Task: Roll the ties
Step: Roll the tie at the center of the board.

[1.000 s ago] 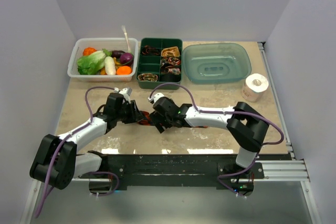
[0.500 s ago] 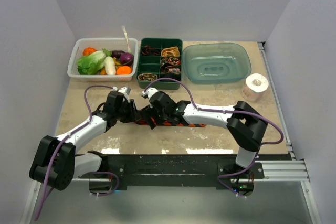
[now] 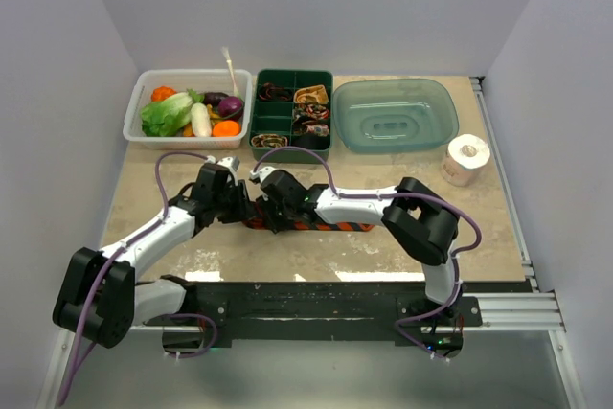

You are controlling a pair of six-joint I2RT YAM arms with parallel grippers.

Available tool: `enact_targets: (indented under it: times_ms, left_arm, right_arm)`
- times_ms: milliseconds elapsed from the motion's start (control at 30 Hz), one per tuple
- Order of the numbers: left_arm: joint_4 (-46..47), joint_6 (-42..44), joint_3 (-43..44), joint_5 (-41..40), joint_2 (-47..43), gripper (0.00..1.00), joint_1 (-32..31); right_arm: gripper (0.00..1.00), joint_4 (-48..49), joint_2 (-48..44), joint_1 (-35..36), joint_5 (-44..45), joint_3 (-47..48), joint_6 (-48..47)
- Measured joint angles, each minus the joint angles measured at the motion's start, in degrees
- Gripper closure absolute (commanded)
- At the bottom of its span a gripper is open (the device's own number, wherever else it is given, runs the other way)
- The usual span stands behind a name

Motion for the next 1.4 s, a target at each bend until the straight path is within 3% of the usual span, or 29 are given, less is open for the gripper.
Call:
enact_targets:
  times_ms: [633,933,1400]
  left_arm:
    - [-5.7,2.5,4.4,-0.3,2.8,0.62,-1.8]
    - [-10.2,2.8,7.9,-6.1,3.8,0.63,-5.3]
    - [-19.9,2.7,14.6,-22.0,7.0,0.64,-12.5]
  right_arm:
    - [0.76,-1.4,1.6,0.0,0.0,2.2,1.0]
    - [0.76,-3.2,-3.0,-0.2,-0.3,1.2,1.5]
    - [0.76,-3.1,-5.3,-2.6,1.2,-1.9,3.7]
